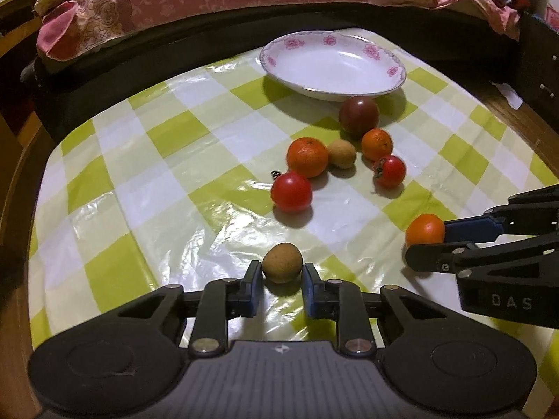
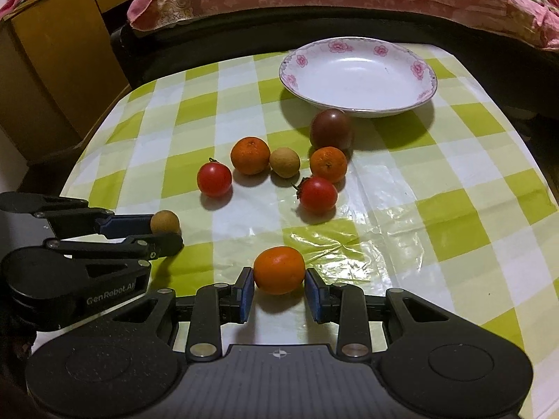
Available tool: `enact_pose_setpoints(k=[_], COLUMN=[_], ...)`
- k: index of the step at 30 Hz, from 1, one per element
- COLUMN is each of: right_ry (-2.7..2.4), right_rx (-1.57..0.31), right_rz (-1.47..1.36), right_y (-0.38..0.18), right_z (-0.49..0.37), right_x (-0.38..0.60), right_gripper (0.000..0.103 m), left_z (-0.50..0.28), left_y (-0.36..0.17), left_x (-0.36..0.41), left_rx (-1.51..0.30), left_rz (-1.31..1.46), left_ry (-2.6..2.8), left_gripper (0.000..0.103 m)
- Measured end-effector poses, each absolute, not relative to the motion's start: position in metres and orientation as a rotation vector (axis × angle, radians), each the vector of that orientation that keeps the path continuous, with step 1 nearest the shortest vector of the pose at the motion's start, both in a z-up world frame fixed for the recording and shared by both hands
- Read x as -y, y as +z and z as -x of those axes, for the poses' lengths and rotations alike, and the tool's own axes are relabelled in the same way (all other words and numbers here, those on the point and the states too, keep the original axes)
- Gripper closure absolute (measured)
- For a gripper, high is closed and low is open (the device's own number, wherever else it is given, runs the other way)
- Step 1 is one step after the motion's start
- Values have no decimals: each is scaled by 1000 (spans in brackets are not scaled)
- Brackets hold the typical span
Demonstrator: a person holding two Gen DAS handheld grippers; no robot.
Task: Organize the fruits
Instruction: 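Close left gripper on the longan while right gripper closes on the small orange, then carry both fruits over the white plate and open both grippers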
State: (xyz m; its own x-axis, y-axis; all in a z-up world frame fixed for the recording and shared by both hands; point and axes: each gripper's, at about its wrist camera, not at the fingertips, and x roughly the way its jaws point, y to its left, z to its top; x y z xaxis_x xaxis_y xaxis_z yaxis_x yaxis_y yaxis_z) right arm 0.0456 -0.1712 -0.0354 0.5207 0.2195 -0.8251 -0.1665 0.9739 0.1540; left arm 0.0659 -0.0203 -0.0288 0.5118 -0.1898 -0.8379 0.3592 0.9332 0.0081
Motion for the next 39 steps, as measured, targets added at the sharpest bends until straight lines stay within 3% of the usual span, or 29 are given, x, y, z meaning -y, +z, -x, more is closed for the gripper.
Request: enact_pose_setpoints(k=[18, 39], right_ry=[210, 130], right_rx=[-928, -841], right_rz=[-103, -96], right_y=[-13, -3], right_z=[-62, -165], right_x=[194, 231], right_gripper=[75, 75], left_z=[-100, -200], left_y=[6, 3], left_x=[53, 90], left_rx=[-902, -866], left_rz=[-186, -156], left_ry=[-412, -406], left_gripper=[71, 71])
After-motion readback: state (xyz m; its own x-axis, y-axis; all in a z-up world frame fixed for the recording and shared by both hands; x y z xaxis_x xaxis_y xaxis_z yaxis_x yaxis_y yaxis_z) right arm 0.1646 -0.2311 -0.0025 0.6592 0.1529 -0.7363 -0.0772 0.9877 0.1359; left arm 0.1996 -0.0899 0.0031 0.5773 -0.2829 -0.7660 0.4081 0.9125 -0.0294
